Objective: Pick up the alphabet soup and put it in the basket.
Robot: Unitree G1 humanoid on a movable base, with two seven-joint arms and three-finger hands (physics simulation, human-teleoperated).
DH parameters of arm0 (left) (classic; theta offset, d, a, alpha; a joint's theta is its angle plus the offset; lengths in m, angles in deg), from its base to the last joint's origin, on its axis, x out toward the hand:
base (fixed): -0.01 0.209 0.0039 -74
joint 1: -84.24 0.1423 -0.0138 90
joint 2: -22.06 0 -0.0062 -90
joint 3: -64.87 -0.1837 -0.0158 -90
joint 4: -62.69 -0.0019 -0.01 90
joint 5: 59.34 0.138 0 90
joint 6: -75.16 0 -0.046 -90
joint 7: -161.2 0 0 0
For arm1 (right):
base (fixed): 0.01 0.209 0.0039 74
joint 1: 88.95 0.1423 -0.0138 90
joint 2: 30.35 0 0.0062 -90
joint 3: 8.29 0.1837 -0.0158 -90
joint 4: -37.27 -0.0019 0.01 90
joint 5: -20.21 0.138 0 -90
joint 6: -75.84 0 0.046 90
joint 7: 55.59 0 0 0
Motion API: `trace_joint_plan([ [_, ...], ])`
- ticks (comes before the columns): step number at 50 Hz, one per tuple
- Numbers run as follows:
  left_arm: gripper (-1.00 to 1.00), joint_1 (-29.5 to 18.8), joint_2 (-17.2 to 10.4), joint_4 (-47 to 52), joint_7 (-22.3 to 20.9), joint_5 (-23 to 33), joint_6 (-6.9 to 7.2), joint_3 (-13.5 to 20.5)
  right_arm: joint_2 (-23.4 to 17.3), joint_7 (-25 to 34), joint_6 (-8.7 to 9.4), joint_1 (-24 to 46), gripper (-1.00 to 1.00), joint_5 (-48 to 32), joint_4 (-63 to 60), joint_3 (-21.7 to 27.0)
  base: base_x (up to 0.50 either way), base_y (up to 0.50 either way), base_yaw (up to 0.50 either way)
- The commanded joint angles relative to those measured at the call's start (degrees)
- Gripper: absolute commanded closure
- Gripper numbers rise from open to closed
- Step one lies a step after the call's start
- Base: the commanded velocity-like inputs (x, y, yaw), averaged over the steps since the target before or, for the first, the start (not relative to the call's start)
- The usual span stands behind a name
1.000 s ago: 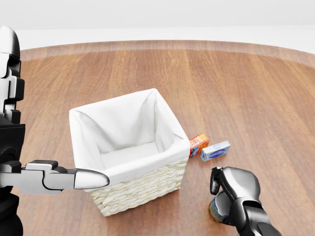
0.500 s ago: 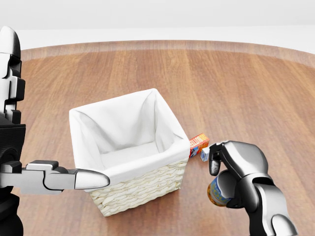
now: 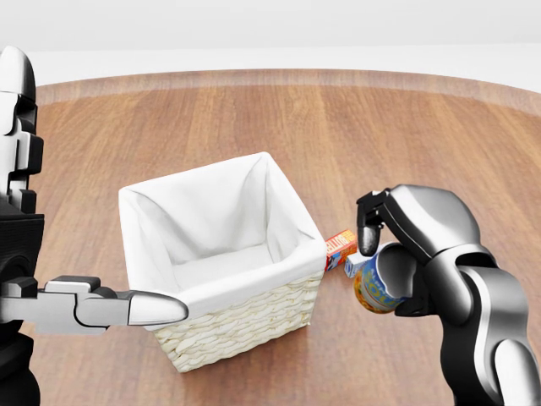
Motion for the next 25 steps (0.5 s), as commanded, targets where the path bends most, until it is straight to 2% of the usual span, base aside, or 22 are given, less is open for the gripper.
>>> trace_joint_plan([
  [1,-1.0,0.06,0.01,0.01,-0.02,-0.03,0.0,0.03,0.02,1.04,0.0,3.21,0.95,0.53,-3.02,0.37,0.0,0.0,0.0],
  [4,-1.0,-0.06,-0.04,0.16,-0.06,0.13,0.0,-0.06,-0.07,-0.8,0.0,3.68,0.96,0.42,-1.53,0.12,0.0,0.0,0.0],
  [9,-1.0,0.05,0.02,0.67,-0.05,0.23,0.0,-0.19,0.25,-0.32,0.0,4.59,0.95,0.42,-1.72,-0.17,0.0,0.0,0.0],
  [22,-1.0,0.14,0.06,-0.16,-0.14,0.27,0.0,-0.4,-0.47,7.45,0.0,12.23,0.95,0.55,-6.21,0.0,0.0,0.0,0.0],
  [25,-1.0,0.21,0.09,-0.5,-0.17,0.18,0.0,-0.19,-0.43,7.48,0.0,13.15,0.95,0.49,-5.75,-0.23,0.0,0.0,0.0],
])
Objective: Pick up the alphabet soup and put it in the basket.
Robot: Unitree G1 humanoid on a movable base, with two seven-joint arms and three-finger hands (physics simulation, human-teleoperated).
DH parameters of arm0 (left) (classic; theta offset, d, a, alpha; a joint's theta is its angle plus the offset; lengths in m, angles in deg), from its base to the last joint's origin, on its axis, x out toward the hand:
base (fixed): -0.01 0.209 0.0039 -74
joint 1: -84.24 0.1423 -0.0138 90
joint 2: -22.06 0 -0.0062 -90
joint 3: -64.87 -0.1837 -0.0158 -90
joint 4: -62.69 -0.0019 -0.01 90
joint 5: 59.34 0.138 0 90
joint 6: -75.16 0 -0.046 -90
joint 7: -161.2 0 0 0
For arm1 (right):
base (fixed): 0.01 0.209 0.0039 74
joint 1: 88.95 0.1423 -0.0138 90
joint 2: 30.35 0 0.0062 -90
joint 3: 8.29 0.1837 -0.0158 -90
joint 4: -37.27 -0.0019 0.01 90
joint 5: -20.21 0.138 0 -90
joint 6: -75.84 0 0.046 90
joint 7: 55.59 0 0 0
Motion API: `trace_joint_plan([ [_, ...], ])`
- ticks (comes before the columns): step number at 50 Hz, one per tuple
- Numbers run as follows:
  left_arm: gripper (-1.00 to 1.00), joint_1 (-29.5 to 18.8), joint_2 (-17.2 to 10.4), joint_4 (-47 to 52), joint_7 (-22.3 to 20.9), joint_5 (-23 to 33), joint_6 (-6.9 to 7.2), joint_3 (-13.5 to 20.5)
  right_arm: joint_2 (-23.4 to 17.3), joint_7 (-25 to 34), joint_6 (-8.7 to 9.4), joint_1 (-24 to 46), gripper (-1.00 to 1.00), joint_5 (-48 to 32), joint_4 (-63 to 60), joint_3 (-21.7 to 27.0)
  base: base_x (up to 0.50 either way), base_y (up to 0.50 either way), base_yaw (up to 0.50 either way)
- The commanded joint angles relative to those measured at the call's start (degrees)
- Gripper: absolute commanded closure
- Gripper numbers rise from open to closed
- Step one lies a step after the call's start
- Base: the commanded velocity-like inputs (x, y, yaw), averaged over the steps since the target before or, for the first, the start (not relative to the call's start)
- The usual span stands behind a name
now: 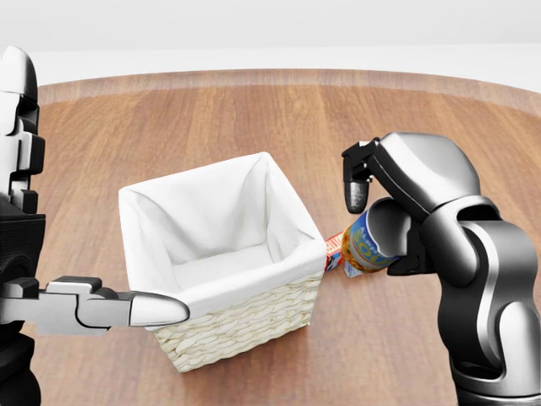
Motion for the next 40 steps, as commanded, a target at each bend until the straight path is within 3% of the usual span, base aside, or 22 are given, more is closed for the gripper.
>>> trace_joint_plan([
  [1,-1.0,0.24,0.05,-0.62,-0.11,-0.03,0.0,0.05,-0.08,2.44,0.0,4.94,0.95,-0.19,-1.97,-0.13,0.0,0.0,0.0],
  [40,-1.0,0.28,0.35,0.68,-0.07,-0.77,0.0,-0.22,9.92,-0.91,0.0,15.97,0.94,-8.47,8.52,-7.55,0.0,0.0,0.0],
])
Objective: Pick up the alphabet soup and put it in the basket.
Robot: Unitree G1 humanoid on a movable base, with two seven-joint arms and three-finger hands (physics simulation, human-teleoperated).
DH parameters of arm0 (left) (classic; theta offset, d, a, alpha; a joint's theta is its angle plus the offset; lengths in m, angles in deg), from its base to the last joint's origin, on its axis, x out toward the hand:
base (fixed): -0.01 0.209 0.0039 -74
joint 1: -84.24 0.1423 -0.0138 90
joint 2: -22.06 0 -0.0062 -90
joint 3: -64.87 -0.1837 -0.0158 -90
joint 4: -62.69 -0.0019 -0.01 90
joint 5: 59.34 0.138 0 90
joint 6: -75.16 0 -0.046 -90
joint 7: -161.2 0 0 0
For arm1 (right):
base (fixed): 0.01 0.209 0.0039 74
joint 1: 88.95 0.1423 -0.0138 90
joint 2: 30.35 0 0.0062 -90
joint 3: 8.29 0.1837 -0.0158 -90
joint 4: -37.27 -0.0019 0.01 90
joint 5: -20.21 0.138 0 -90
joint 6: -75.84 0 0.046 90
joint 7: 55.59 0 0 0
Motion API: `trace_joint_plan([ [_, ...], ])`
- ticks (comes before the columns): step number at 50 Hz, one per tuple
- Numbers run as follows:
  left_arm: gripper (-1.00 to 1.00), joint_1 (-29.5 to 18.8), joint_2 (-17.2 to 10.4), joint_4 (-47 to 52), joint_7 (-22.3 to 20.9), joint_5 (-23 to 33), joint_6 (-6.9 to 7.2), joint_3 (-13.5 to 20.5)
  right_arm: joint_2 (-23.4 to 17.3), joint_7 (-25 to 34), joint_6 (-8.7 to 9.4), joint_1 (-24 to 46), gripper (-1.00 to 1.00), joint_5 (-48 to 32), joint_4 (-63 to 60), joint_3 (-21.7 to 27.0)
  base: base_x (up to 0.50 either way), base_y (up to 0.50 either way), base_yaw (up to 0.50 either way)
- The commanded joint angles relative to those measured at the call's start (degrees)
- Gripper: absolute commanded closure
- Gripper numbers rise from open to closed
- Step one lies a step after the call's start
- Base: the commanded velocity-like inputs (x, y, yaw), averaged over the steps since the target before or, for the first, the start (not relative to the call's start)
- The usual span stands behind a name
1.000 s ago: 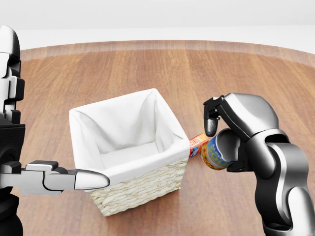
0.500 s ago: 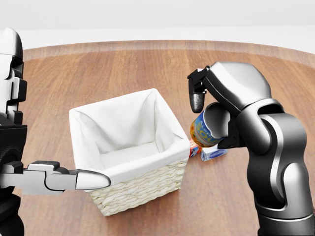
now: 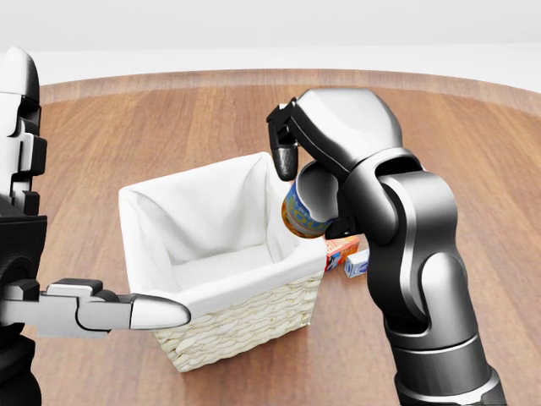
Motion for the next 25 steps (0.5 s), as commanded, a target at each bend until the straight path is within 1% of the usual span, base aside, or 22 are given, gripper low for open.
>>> trace_joint_plan([
  [1,-1.0,-0.09,0.26,0.88,0.22,-0.42,0.0,0.05,2.52,-1.65,0.0,3.86,0.94,-2.25,2.77,-1.31,0.0,0.0,0.0],
  [8,-1.0,0.1,0.1,0.51,0.07,-0.61,0.0,-0.11,4.31,-2.15,0.0,4.3,0.93,-3.22,3.57,-2.34,0.0,0.0,0.0],
  [13,-1.0,0.33,0.04,0.29,-0.06,-0.4,0.0,-0.34,4.71,-3.27,0.0,4.94,0.94,-3.64,5.56,-2.47,0.0,0.0,0.0],
  [14,-1.0,0.29,0.02,0.14,-0.08,-0.38,0.0,-0.29,4.82,-4.55,0.0,5.1,0.93,-3.39,7.02,-2.46,0.0,0.0,0.0],
  [18,-1.0,0.08,0.04,0.83,-0.07,-0.22,0.0,-0.42,5.39,-5.26,0.0,4.63,0.94,-3.5,7.46,-2.96,0.0,0.0,0.0],
  [25,-1.0,0.14,0.18,0.4,-0.39,-0.33,0.0,-0.55,6.04,-5.83,0.0,6.0,0.94,-3.79,9.22,-3.21,0.0,0.0,0.0],
])
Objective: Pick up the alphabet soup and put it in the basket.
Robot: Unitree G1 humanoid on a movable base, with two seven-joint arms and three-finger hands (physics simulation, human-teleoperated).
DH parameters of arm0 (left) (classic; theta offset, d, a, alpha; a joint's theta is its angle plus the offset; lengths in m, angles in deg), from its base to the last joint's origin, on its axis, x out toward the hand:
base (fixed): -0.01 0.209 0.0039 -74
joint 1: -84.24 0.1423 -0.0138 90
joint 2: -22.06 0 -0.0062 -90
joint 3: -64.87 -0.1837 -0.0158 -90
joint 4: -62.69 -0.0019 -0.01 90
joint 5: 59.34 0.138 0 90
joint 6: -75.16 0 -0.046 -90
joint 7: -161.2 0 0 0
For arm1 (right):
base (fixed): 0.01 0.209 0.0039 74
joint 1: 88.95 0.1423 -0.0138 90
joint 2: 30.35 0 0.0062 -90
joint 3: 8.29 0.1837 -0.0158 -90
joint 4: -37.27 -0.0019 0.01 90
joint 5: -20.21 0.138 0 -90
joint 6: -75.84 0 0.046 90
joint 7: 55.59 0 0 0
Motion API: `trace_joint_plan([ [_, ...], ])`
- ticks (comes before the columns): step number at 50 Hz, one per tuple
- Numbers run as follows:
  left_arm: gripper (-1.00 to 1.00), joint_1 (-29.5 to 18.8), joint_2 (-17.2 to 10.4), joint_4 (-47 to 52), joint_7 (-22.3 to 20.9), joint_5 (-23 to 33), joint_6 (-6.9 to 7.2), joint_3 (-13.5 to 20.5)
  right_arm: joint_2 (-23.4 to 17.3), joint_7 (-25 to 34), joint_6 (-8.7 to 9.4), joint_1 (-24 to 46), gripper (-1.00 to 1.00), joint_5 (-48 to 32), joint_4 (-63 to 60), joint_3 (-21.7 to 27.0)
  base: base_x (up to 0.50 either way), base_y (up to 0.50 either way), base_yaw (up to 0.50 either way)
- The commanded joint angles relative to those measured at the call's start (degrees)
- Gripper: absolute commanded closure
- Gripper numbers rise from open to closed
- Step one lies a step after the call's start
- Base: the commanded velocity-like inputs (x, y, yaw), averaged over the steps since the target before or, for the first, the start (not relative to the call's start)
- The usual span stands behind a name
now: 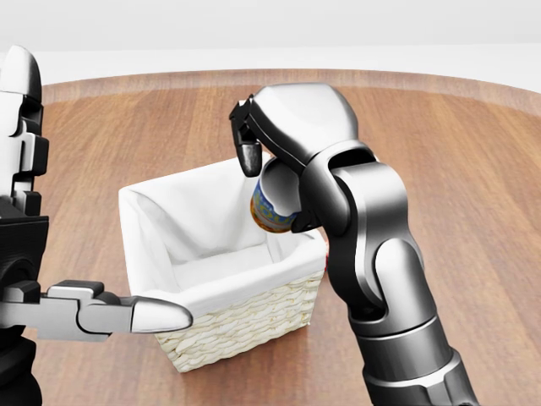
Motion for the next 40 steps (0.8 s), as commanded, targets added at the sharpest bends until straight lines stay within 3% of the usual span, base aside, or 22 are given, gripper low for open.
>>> trace_joint_plan([
  [1,-1.0,-0.21,0.15,0.46,-0.28,-0.16,0.0,-0.2,1.47,-3.62,0.0,2.23,0.94,-0.28,3.93,-0.41,0.0,0.0,0.0],
  [40,-1.0,0.51,0.39,1.52,-0.71,-0.72,0.0,-1.17,3.94,-13.89,0.0,11.04,0.93,1.38,21.5,-1.62,0.0,0.0,0.0],
])
